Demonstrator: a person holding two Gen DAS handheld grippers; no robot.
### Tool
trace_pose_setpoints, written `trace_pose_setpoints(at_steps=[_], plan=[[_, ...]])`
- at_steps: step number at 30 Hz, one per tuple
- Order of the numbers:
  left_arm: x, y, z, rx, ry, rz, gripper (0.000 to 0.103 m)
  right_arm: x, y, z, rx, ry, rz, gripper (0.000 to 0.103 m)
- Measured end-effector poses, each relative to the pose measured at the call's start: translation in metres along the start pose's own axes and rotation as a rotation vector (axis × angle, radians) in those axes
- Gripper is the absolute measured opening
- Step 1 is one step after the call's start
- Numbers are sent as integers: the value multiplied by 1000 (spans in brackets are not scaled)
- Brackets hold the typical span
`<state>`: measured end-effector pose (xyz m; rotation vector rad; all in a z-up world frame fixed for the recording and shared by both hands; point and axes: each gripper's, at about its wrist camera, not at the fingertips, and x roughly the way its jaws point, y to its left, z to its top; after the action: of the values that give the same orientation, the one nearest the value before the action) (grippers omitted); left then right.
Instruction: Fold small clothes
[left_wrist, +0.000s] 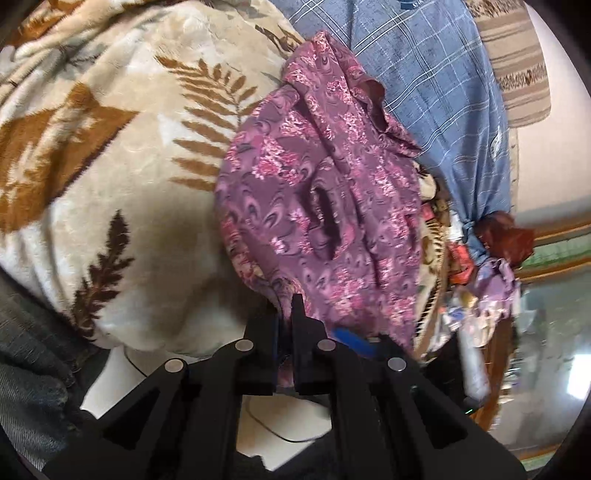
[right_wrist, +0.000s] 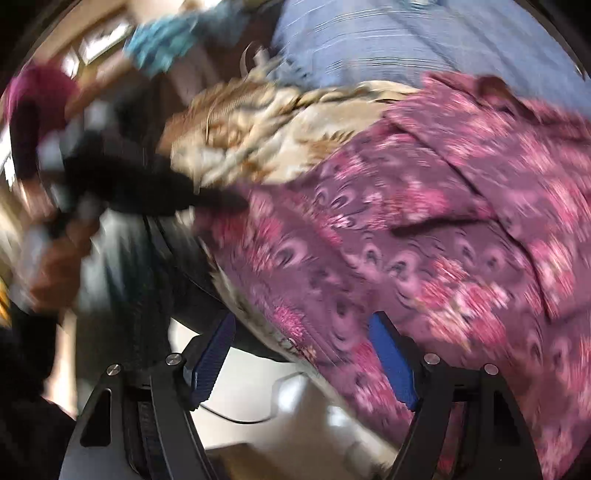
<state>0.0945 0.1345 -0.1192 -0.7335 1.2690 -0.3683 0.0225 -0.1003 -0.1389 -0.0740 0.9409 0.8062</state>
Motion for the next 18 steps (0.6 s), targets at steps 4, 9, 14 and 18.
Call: trace_pose_setpoints(at_steps=[4, 9, 14, 18], plan=[[1, -3, 11, -26, -1, -53, 3, 32, 15, -12, -127, 53, -200, 65], [-1, 2, 17, -36, -16, -88, 3, 14, 9, -24, -176, 9, -409, 6], [-1, 2, 23, -32, -21, -105, 3, -26, -6, -28, -57, -49, -418, 4], [-4, -8, 39, -17, -19, -126, 3, -46, -11, -6, -41, -72, -404, 4]])
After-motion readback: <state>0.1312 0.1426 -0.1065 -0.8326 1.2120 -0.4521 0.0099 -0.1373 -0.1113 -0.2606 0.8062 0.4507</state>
